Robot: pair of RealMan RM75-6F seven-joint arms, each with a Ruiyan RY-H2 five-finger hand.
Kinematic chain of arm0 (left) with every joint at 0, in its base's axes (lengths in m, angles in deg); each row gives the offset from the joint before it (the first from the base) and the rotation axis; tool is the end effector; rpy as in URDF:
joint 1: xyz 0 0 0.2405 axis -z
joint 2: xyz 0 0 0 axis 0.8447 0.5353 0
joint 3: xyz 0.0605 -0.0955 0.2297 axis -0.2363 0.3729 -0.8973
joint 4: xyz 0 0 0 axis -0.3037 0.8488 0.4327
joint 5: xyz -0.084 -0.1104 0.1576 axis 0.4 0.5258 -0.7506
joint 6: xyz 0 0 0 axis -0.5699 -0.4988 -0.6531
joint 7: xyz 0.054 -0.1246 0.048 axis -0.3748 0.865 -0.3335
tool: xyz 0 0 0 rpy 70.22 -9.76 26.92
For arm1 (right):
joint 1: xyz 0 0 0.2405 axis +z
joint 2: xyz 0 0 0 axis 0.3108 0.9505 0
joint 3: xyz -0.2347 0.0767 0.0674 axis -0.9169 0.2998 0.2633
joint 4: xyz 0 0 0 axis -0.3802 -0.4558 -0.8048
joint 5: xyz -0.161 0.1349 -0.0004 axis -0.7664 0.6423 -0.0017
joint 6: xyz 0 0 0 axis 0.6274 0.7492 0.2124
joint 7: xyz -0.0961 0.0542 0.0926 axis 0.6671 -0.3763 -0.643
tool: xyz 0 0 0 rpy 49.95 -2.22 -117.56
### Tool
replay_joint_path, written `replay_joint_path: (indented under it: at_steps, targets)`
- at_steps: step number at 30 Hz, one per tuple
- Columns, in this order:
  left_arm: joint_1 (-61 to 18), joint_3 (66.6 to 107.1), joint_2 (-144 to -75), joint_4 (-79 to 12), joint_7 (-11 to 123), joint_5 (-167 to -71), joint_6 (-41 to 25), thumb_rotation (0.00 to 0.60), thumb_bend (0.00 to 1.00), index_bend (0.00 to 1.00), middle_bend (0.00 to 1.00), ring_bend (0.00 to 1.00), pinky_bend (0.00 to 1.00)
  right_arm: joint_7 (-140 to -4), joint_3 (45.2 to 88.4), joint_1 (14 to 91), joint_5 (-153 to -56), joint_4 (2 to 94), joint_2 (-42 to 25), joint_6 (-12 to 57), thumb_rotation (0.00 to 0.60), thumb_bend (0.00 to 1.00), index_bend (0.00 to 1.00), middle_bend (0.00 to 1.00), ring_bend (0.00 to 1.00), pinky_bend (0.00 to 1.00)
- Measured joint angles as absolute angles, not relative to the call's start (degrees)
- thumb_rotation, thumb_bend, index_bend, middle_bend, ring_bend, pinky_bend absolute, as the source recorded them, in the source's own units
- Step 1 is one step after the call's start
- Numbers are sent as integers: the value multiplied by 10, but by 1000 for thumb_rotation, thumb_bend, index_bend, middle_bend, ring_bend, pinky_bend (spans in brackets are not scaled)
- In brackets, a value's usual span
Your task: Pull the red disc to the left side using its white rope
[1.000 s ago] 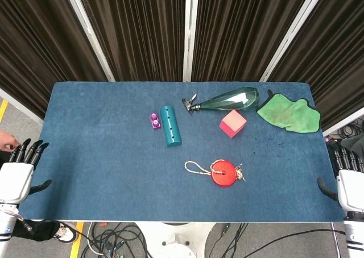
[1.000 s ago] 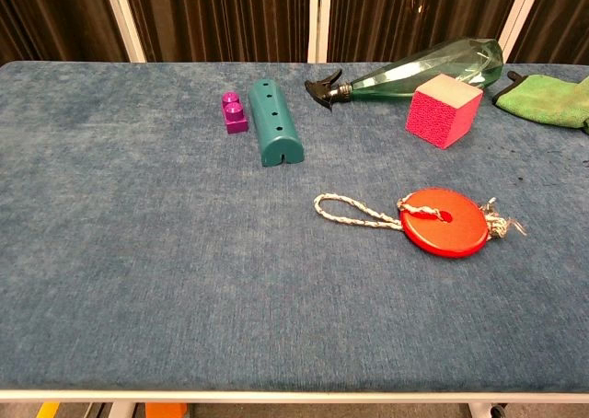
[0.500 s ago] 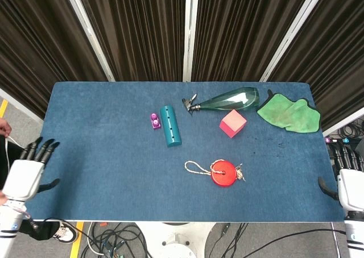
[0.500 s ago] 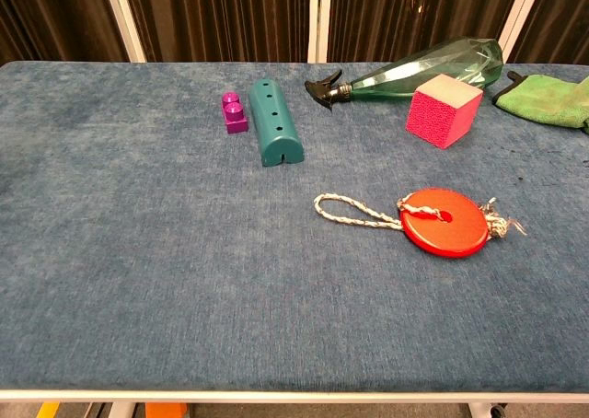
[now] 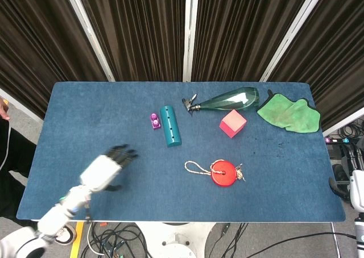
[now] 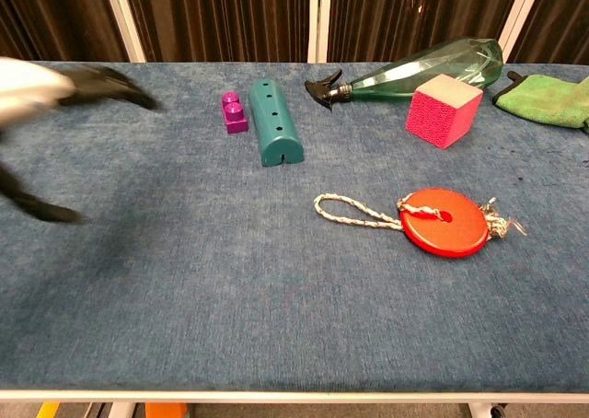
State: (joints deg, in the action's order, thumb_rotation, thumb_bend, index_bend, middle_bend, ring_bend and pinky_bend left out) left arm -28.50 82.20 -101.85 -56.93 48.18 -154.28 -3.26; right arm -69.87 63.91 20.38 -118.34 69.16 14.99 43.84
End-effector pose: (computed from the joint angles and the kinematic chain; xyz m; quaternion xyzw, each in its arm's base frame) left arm -0.1696 0.2556 0.0300 -0.8025 -0.2954 -0.4071 0.3209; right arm -0.3261 -0.1807 0.1978 0.5279 -0.3994 0.3653 0.6545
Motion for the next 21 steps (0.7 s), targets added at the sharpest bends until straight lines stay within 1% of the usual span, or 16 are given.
replay_joint_path:
  at_steps: [4,10,16,21]
  targets:
    - [-222,835,-1088,-530,504,-1541,25,600,43,127,93,0,134,-713,641,201,-1179,683,153,438,600,214,0,0,0,0]
    - [-157,847,-1163,-457,540,-1531,79,600,44,127,93,0,134,-732,641,196,-1173,667,153,435,600,214,0,0,0,0]
    - [-111,851,-1211,-401,574,-1522,106,600,48,127,93,0,133,-742,641,194,-1171,656,150,433,600,214,0,0,0,0]
    - [-80,848,-1234,-368,595,-1515,131,600,52,126,95,0,134,-744,642,194,-1171,652,147,433,600,214,0,0,0,0]
